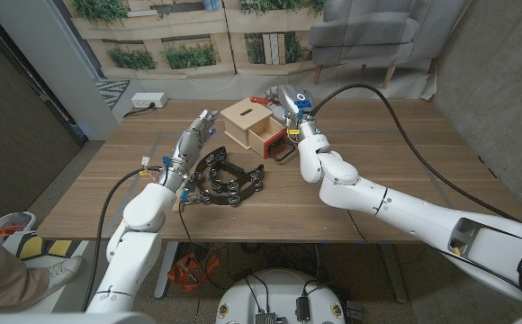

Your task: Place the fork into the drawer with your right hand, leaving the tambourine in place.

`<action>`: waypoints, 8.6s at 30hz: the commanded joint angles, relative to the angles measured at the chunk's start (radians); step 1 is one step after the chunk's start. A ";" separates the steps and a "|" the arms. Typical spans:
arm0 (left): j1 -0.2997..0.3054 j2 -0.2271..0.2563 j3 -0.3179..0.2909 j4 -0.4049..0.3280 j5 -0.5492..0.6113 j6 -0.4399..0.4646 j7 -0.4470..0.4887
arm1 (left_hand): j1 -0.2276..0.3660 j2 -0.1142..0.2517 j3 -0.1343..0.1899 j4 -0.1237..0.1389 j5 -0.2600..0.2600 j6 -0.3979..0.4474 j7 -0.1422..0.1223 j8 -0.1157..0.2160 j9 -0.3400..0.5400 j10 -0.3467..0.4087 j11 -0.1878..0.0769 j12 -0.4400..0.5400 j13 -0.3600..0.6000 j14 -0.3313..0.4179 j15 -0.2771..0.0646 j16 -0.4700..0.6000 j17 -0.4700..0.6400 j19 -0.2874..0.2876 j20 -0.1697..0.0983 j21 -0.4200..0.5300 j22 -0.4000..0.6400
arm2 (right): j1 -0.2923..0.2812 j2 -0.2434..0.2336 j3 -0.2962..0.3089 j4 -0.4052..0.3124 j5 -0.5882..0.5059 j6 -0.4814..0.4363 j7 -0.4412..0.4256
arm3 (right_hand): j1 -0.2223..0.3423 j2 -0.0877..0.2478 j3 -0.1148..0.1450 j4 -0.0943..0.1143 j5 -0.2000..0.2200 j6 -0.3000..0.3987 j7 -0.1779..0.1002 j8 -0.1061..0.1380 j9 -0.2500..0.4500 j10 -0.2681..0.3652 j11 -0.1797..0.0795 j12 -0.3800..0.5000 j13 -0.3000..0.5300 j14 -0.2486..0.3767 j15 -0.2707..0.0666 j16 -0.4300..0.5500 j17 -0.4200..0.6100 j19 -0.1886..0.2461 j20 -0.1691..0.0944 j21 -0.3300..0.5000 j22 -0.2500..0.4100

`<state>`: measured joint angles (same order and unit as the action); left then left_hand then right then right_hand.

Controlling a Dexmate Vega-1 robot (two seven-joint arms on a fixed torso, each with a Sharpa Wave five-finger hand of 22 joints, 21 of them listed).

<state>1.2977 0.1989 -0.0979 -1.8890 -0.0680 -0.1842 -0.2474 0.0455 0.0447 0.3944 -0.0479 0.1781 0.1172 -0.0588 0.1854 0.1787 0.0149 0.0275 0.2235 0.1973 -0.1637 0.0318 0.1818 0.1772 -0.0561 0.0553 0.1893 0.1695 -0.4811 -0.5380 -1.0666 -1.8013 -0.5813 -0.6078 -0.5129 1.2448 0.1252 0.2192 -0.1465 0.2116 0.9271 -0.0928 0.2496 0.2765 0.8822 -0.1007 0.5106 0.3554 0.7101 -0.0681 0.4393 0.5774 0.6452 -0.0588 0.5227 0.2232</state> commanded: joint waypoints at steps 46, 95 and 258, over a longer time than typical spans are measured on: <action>0.001 -0.010 -0.016 0.033 -0.021 -0.047 -0.004 | 0.001 0.004 0.004 -0.010 0.001 0.005 0.000 0.004 0.003 0.011 0.005 0.005 0.003 0.001 -0.001 0.004 0.002 0.005 0.000 0.004 0.004 | -0.006 0.088 0.036 0.103 0.158 0.307 -0.022 | 0.035 0.036 -0.005 0.001 -0.001 0.014 -0.062 0.007 0.004 0.044 -0.074 -0.005 0.010 0.025 -0.172 0.002 0.033 -0.025 -0.003 0.036 -0.004; 0.035 -0.017 -0.031 0.010 -0.015 -0.040 0.012 | 0.000 0.005 0.005 -0.011 0.001 0.008 -0.002 0.005 0.003 0.011 0.006 0.004 0.003 0.002 -0.001 0.003 0.003 0.006 0.000 0.003 0.004 | 0.012 0.220 0.045 0.380 0.221 0.569 -0.116 | 0.037 0.037 -0.003 -0.001 -0.004 0.011 -0.063 0.009 0.006 0.043 -0.073 -0.011 0.015 0.057 -0.172 0.015 0.069 -0.032 -0.008 0.065 -0.006; 0.037 -0.011 -0.043 0.018 -0.030 -0.049 -0.003 | -0.003 0.005 0.006 -0.013 0.001 0.014 -0.001 0.004 0.003 0.012 0.005 0.003 0.004 0.001 -0.001 0.003 0.003 0.006 -0.001 0.003 0.005 | 0.055 0.392 0.078 0.889 0.273 0.768 -0.195 | 0.031 0.042 0.019 0.004 -0.005 -0.014 -0.060 0.010 0.015 0.036 -0.067 -0.036 0.030 0.044 -0.172 -0.050 0.146 -0.103 -0.008 0.180 -0.014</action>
<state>1.3343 0.1899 -0.1387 -1.8808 -0.0895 -0.2254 -0.2463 0.0455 0.0446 0.3959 -0.0550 0.1781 0.1206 -0.0625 0.1892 0.1787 0.0222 0.0304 0.2235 0.1973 -0.1637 0.0318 0.1818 0.1772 -0.0561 0.0553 0.1893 0.1696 -0.4272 -0.1514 -0.9900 -0.9214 -0.3112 0.1547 -0.7121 1.2625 0.1470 0.2240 -0.1475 0.1967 0.9144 -0.1591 0.2571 0.2859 0.8650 -0.1287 0.4716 0.3842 0.7525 -0.0789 0.3919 0.7223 0.5433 -0.0534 0.6924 0.2090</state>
